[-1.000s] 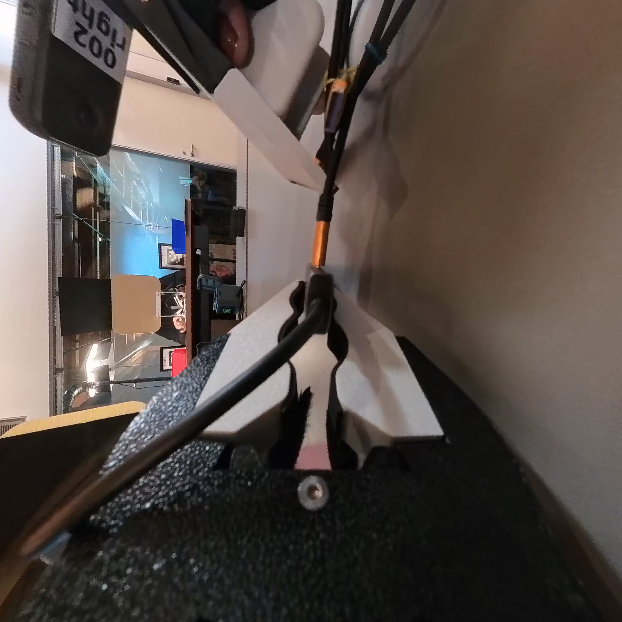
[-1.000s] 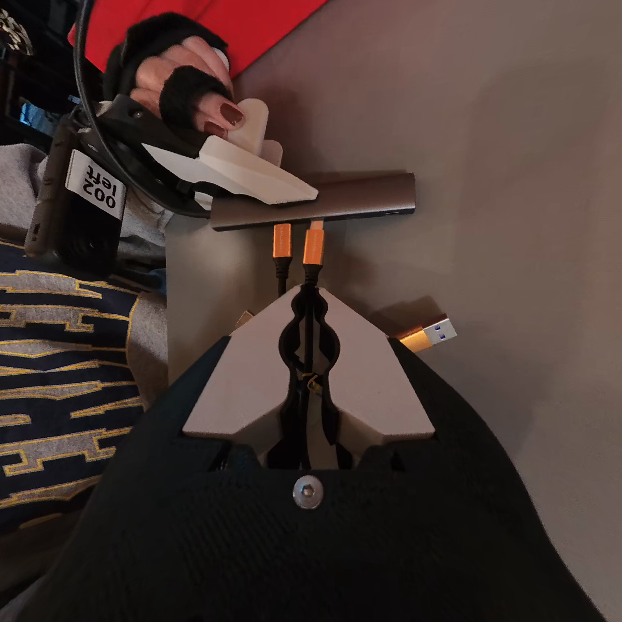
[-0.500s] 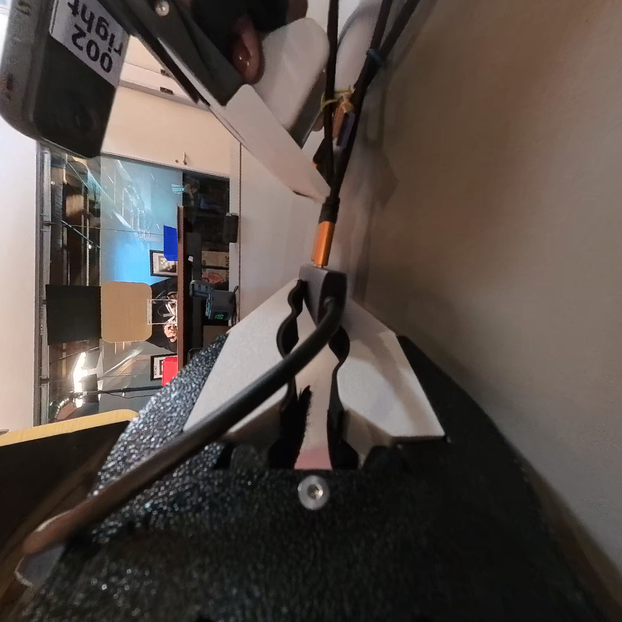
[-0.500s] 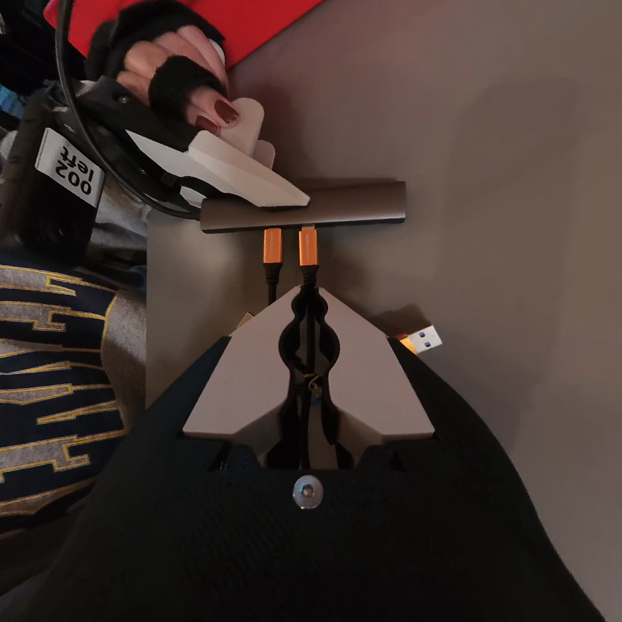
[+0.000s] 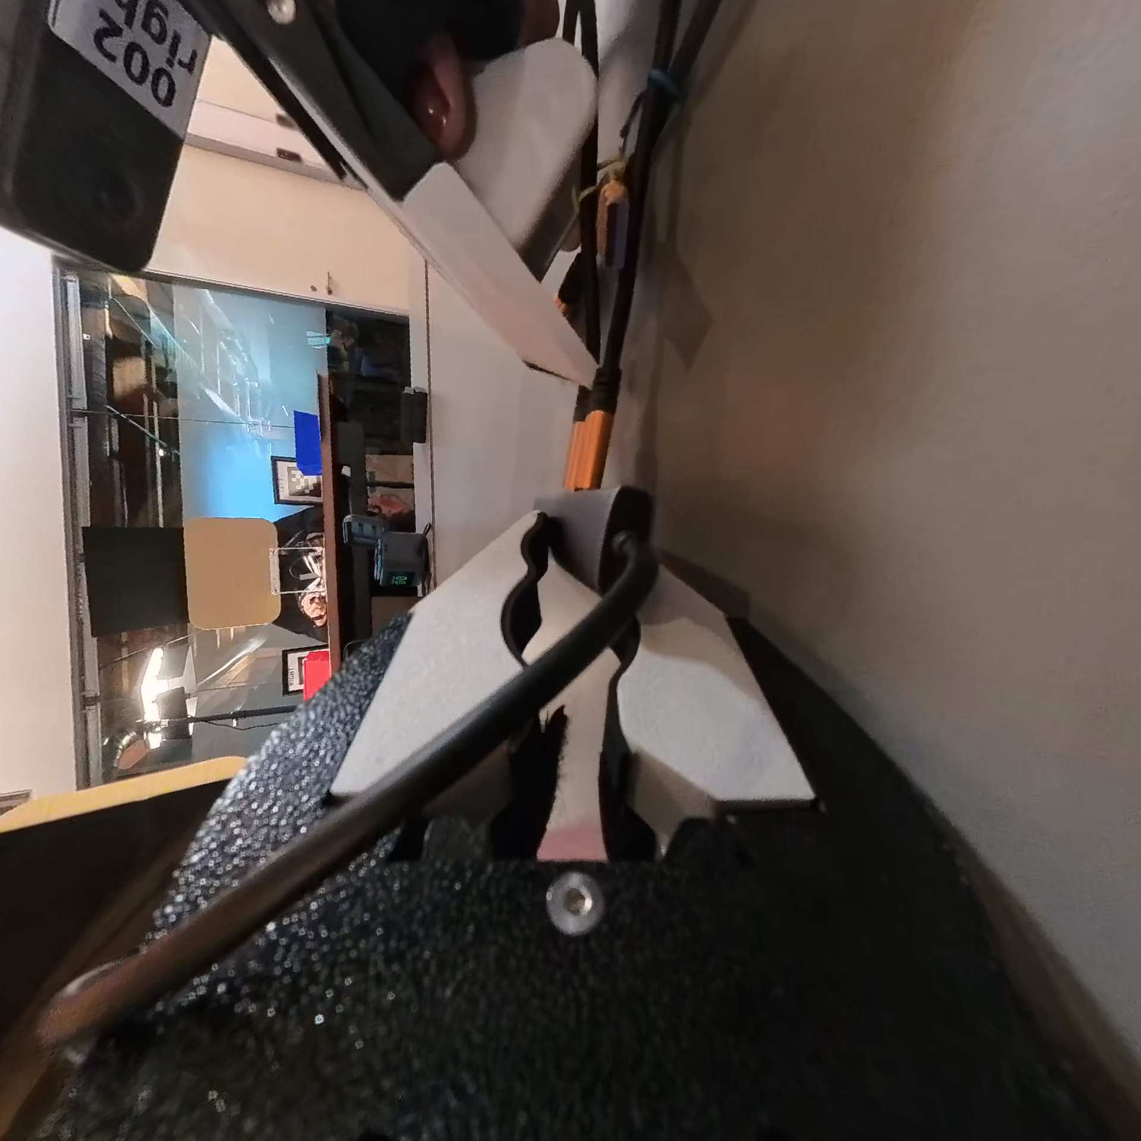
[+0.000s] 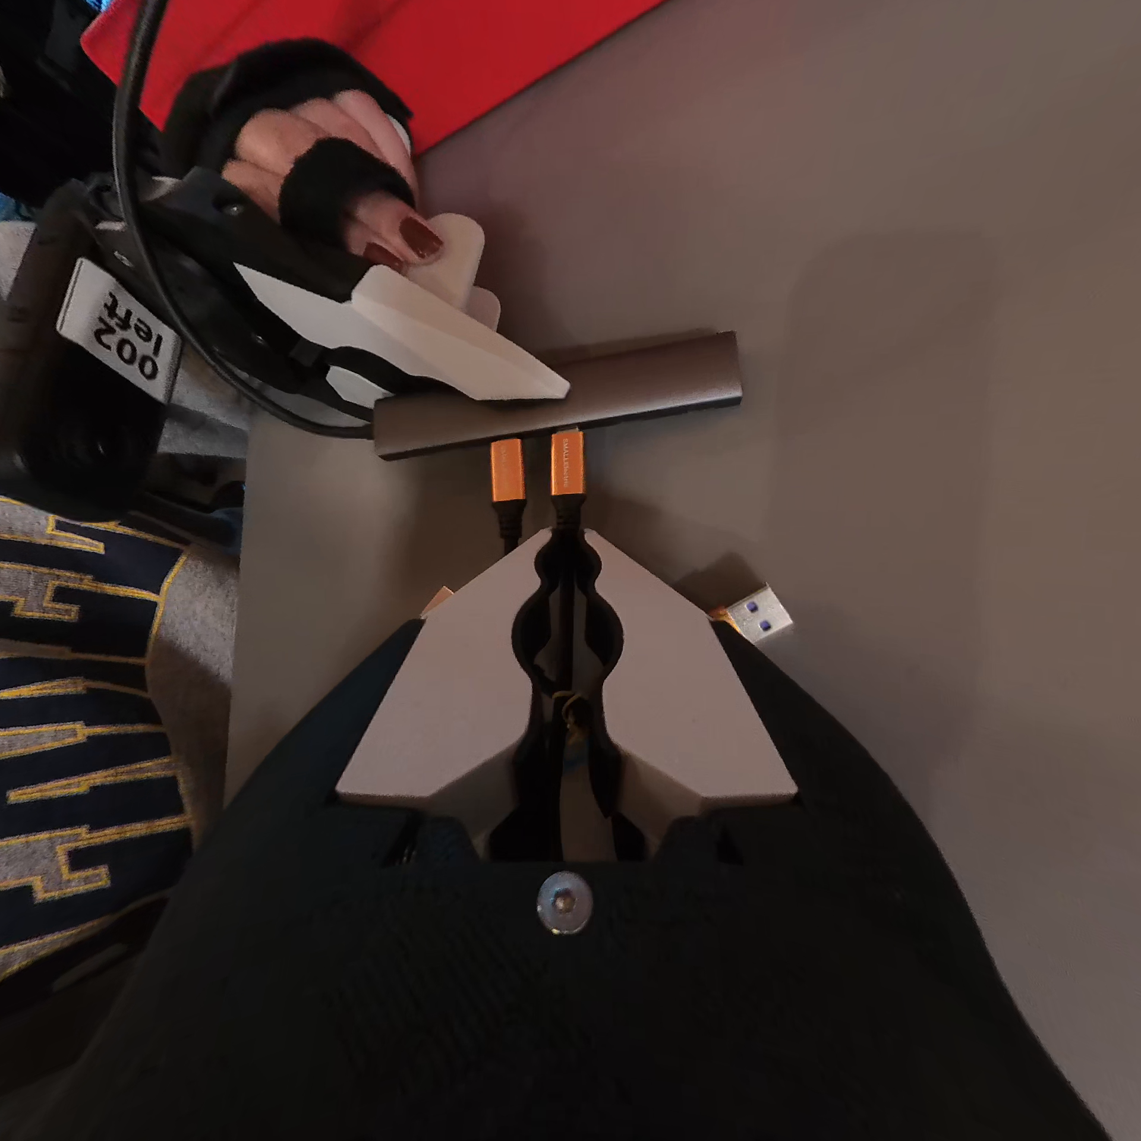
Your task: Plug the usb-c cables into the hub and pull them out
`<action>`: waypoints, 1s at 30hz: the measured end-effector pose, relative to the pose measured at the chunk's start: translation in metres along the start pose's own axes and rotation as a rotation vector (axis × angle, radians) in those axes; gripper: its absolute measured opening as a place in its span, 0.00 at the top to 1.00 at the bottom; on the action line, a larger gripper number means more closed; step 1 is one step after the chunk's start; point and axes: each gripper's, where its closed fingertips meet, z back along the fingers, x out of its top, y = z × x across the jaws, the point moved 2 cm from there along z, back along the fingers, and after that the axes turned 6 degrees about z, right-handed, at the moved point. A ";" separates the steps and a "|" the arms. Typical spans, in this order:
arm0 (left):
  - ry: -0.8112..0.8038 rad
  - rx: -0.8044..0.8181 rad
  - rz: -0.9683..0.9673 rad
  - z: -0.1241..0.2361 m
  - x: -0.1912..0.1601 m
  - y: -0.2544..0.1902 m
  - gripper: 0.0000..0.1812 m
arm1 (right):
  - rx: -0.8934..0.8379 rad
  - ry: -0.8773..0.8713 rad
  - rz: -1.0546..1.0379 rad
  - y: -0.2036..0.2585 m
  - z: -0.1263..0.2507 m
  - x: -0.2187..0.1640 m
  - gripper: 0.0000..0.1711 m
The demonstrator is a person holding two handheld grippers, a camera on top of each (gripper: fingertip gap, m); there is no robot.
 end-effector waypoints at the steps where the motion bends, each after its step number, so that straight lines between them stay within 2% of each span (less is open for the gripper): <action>1: 0.000 -0.001 -0.002 0.000 0.000 0.000 0.93 | -0.002 0.002 0.003 0.000 0.000 0.000 1.00; 10: -0.017 -0.016 0.019 -0.001 0.001 0.001 0.93 | -0.089 0.047 0.141 -0.004 -0.002 0.000 0.99; 14: -0.004 0.037 -0.038 -0.002 0.004 0.006 0.93 | -0.128 0.031 0.157 -0.006 0.002 0.001 0.98; 16: 0.008 0.060 -0.021 -0.002 0.005 0.010 0.96 | -0.184 0.016 0.211 -0.005 0.012 0.005 0.95; 21: 0.049 0.083 0.154 0.001 -0.011 0.023 0.95 | -0.470 -0.101 0.568 0.007 0.052 0.026 0.74; 23: 0.044 0.085 0.247 0.003 -0.017 0.029 0.93 | -0.499 -0.110 0.747 0.029 0.049 0.031 0.74; 24: 0.025 0.080 0.288 0.004 -0.018 0.031 0.96 | -0.534 -0.094 0.843 0.036 0.043 0.034 0.74; 26: -0.008 0.077 0.331 0.006 -0.018 0.034 0.96 | -0.670 -0.039 1.028 0.041 0.027 0.040 0.74; 30: -0.021 0.059 0.283 0.005 -0.015 0.031 0.95 | -0.832 0.052 1.303 0.048 -0.005 0.050 0.79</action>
